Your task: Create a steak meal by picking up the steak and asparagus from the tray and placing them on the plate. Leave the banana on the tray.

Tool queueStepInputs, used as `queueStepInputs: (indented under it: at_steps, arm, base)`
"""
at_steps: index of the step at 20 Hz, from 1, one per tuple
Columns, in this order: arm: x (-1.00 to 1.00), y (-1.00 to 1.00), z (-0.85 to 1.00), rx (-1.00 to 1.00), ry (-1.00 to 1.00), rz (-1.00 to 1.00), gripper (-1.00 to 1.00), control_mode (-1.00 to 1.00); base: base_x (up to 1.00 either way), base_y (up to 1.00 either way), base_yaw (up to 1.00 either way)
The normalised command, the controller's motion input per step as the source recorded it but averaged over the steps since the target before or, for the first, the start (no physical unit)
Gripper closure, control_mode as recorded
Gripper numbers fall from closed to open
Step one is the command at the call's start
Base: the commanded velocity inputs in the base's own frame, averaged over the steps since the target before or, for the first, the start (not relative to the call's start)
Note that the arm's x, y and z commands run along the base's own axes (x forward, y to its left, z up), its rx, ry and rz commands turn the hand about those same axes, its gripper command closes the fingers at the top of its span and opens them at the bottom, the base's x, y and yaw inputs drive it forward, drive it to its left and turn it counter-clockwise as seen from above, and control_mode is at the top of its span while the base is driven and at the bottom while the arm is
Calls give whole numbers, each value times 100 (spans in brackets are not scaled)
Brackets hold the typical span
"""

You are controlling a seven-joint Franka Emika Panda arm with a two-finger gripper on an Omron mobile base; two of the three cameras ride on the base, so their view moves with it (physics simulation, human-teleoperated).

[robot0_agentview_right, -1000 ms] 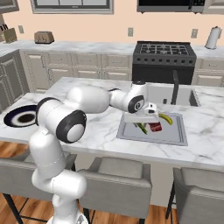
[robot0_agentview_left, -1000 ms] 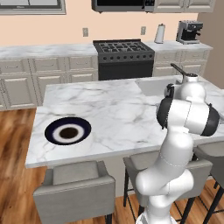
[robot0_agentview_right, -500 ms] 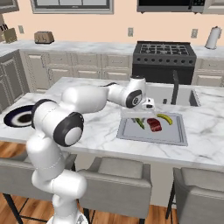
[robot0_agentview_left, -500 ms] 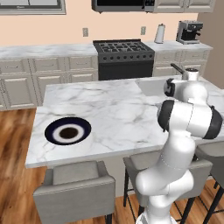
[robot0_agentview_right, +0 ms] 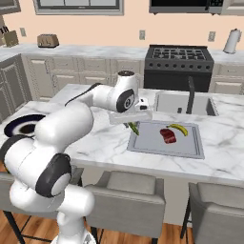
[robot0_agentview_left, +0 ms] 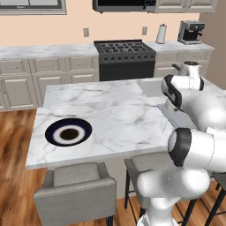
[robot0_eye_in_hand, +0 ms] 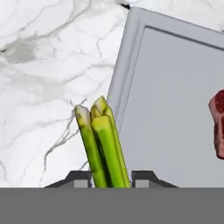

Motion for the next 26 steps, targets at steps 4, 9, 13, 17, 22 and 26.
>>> queueStepInputs:
  at_steps: [4,9,13,17,22,26]
  arm:
    - [-64,100,36,0,0,9,100,-100]
    - [-44,100,45,0,0,7,100,-100]
    - [-21,100,49,0,0,9,100,-100]
    - [-13,100,22,0,1,11,100,-100]
    - [-3,100,0,0,2,15,100,-100]
    - [0,100,0,-1,4,15,100,-100]
  base:
    - [0,0,0]
    - [0,0,0]
    - [0,0,0]
    - [0,0,0]
    - [0,0,0]
    - [0,0,0]
